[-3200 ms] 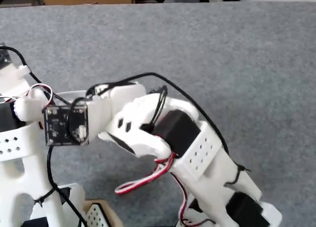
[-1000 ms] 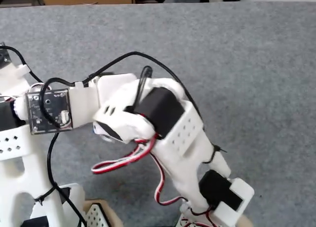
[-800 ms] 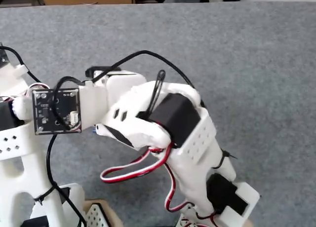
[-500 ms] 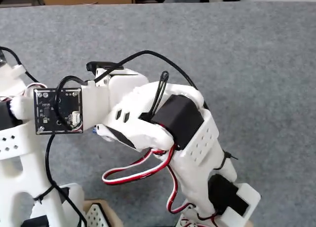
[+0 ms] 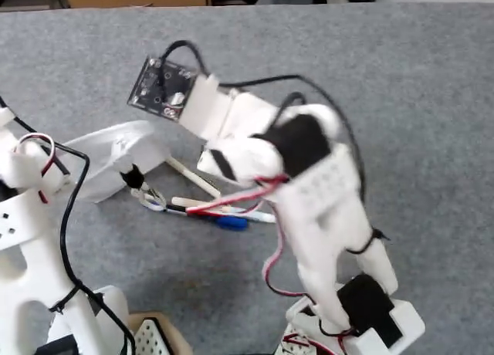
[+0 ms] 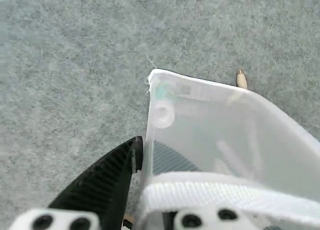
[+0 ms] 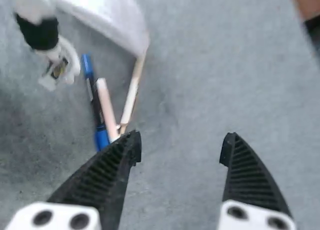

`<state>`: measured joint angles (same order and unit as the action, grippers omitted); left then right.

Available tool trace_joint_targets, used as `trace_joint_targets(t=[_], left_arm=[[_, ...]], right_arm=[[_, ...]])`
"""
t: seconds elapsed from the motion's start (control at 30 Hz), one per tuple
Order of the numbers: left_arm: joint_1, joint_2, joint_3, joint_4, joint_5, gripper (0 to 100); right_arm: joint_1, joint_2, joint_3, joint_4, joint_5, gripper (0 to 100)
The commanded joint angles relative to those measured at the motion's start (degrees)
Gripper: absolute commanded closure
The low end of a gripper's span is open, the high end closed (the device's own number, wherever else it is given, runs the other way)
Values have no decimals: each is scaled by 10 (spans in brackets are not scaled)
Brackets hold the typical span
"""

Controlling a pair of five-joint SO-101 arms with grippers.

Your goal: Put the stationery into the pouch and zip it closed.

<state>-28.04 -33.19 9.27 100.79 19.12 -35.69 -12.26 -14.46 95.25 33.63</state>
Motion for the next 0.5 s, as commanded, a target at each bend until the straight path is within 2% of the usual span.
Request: trace_joint_targets(t=[0.0,0.23,0.47], left_arm=[[-22,4,-15,1,-8,972],[-36,4,-15,1,-8,972],[-43,-68,-14,1,-5,972]], right_arm=[[-4,-15,148,-98,-7,734],[-24,-8,320,-267,-8,734],[-24,96,304,-319,-8,734]])
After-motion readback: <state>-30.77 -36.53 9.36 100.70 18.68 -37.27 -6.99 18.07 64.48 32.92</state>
